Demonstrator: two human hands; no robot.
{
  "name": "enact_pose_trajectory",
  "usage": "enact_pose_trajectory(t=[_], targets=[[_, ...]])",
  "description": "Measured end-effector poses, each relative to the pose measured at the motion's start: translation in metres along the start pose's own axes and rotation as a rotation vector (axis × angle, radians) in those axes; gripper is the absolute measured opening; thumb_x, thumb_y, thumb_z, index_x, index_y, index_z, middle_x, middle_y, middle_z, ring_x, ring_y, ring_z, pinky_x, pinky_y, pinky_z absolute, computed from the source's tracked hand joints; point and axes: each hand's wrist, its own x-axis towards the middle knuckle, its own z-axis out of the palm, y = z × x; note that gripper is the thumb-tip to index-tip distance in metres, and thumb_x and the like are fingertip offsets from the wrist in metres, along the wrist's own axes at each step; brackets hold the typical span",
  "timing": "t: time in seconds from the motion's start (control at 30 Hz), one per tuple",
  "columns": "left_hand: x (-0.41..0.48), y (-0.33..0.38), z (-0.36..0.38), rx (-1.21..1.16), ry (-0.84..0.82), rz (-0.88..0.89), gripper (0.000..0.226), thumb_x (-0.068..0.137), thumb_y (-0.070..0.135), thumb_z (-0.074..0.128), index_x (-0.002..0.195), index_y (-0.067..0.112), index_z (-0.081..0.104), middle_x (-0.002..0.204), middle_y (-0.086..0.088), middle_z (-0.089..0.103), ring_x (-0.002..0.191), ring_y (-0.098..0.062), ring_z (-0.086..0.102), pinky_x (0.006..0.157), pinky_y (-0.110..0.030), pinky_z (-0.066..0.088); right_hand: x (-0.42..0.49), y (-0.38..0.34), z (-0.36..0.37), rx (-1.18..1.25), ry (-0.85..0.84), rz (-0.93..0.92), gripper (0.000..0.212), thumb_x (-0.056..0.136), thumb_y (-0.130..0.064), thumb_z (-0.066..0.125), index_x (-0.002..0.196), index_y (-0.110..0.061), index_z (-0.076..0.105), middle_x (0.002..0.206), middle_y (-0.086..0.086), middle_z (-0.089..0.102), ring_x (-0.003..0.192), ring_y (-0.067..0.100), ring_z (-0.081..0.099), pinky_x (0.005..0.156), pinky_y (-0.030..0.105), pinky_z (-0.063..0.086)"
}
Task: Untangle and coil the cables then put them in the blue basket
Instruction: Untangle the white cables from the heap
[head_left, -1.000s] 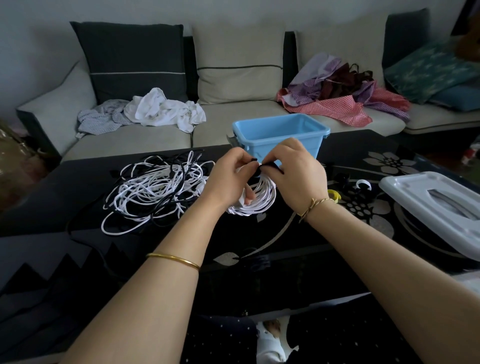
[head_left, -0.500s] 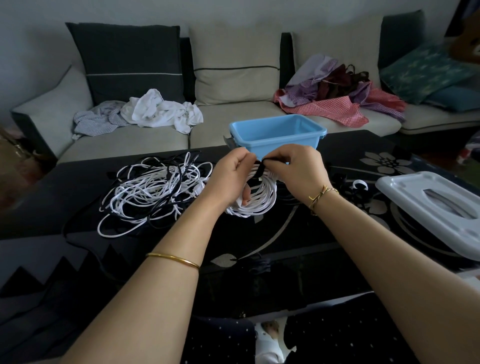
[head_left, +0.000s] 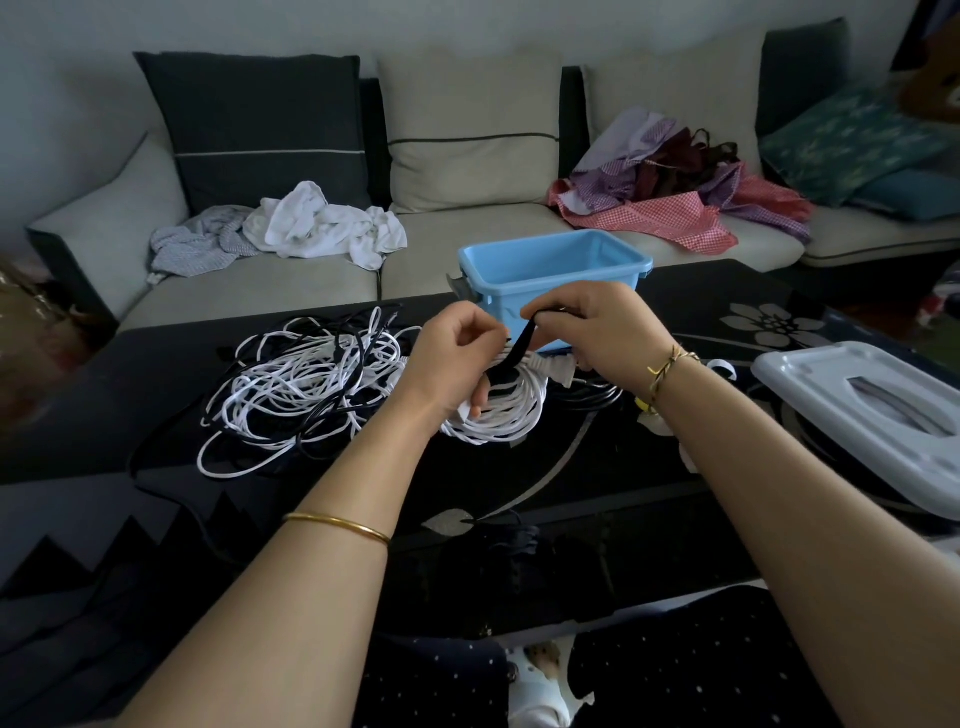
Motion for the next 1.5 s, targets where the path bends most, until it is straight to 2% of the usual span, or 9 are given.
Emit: enact_pose_trajectory(t=[0.13, 0.23, 0.37, 0.47, 0.53, 0.7, 0.87, 1.17, 1.5], targets=[[-0.001, 0.002, 0.000, 0.033, -0.017, 0.014, 0.018, 0.092, 0.005, 0.053, 0.108, 0.004, 0.048, 0.083, -0.011, 0.054, 0.032, -0.014, 0.044, 0.034, -0.022, 0.034, 0.001, -0.001, -0.007, 0.005, -0.015, 0.021, 0.007, 0.090, -0.013, 0.058, 0.090, -0.008, 0.064, 0.081, 0.003, 0.073, 0.039, 0.001, 0.044, 0.041, 0.009, 0.035], [-0.002, 0.004, 0.002, 0.066, -0.058, 0.023, 0.020, 0.091, 0.005, 0.053, 0.109, 0.005, 0.043, 0.084, -0.011, 0.054, 0.033, -0.017, 0.043, 0.035, -0.023, 0.034, 0.002, -0.002, -0.009, 0.001, 0.011, 0.009, 0.009, 0.089, -0.013, 0.060, 0.086, -0.008, 0.066, 0.077, 0.000, 0.069, 0.057, 0.005, 0.053, 0.051, 0.009, 0.043], [-0.002, 0.007, 0.006, 0.055, -0.119, 0.057, 0.020, 0.092, 0.002, 0.050, 0.107, 0.008, 0.039, 0.079, -0.007, 0.052, 0.036, -0.021, 0.041, 0.032, -0.022, 0.033, 0.004, 0.000, 0.005, 0.086, 0.088, 0.034, 0.006, 0.088, -0.009, 0.059, 0.085, -0.008, 0.063, 0.082, 0.012, 0.067, 0.073, 0.020, 0.065, 0.063, 0.027, 0.054], [-0.001, 0.010, 0.008, 0.055, -0.128, 0.092, 0.021, 0.092, -0.001, 0.048, 0.106, 0.010, 0.037, 0.077, -0.005, 0.050, 0.039, -0.022, 0.040, 0.032, -0.022, 0.033, 0.007, 0.002, 0.013, 0.122, 0.136, 0.056, 0.009, 0.087, -0.007, 0.060, 0.089, -0.001, 0.066, 0.072, 0.003, 0.060, 0.059, 0.009, 0.056, 0.051, 0.014, 0.044], [-0.001, 0.010, 0.008, 0.059, -0.129, 0.115, 0.022, 0.092, -0.003, 0.047, 0.105, 0.012, 0.036, 0.075, -0.005, 0.049, 0.039, -0.021, 0.039, 0.032, -0.021, 0.033, 0.010, 0.004, 0.018, 0.064, 0.151, 0.062, 0.009, 0.085, -0.011, 0.063, 0.088, -0.003, 0.067, 0.065, -0.003, 0.056, 0.058, 0.007, 0.050, 0.055, 0.015, 0.040], [-0.003, 0.010, 0.005, 0.128, -0.131, 0.166, 0.034, 0.088, -0.004, 0.049, 0.096, 0.027, 0.038, 0.070, -0.005, 0.049, 0.035, -0.015, 0.038, 0.033, -0.019, 0.032, 0.015, 0.007, 0.028, -0.106, 0.100, 0.072, 0.010, 0.087, -0.017, 0.061, 0.090, -0.009, 0.067, 0.081, 0.001, 0.060, 0.080, 0.014, 0.053, 0.068, 0.024, 0.037], [-0.002, 0.010, 0.003, 0.159, -0.064, 0.164, 0.030, 0.080, 0.006, 0.048, 0.105, 0.021, 0.041, 0.066, -0.005, 0.050, 0.041, -0.014, 0.039, 0.043, -0.028, 0.033, 0.016, 0.002, 0.034, -0.177, 0.121, 0.052, 0.015, 0.089, -0.019, 0.058, 0.095, -0.007, 0.065, 0.088, 0.005, 0.061, 0.085, 0.018, 0.054, 0.065, 0.023, 0.033], [-0.006, 0.015, 0.000, 0.282, -0.112, 0.208, 0.060, 0.060, 0.023, 0.058, 0.117, 0.017, 0.038, 0.068, 0.008, 0.053, 0.055, -0.006, 0.048, 0.058, -0.026, 0.040, 0.015, -0.001, 0.031, -0.131, 0.121, 0.070, 0.019, 0.087, -0.019, 0.061, 0.090, 0.000, 0.067, 0.089, 0.014, 0.068, 0.086, 0.027, 0.060, 0.070, 0.031, 0.041], [-0.009, 0.015, -0.005, 0.514, -0.159, 0.284, 0.037, 0.076, 0.017, 0.062, 0.104, 0.020, 0.038, 0.087, -0.013, 0.058, 0.075, -0.029, 0.057, 0.068, -0.048, 0.048, 0.015, -0.004, 0.021, 0.035, 0.070, 0.164, 0.028, 0.082, -0.021, 0.069, 0.077, 0.006, 0.064, 0.066, 0.009, 0.052, 0.061, 0.014, 0.044, 0.054, 0.024, 0.035]])
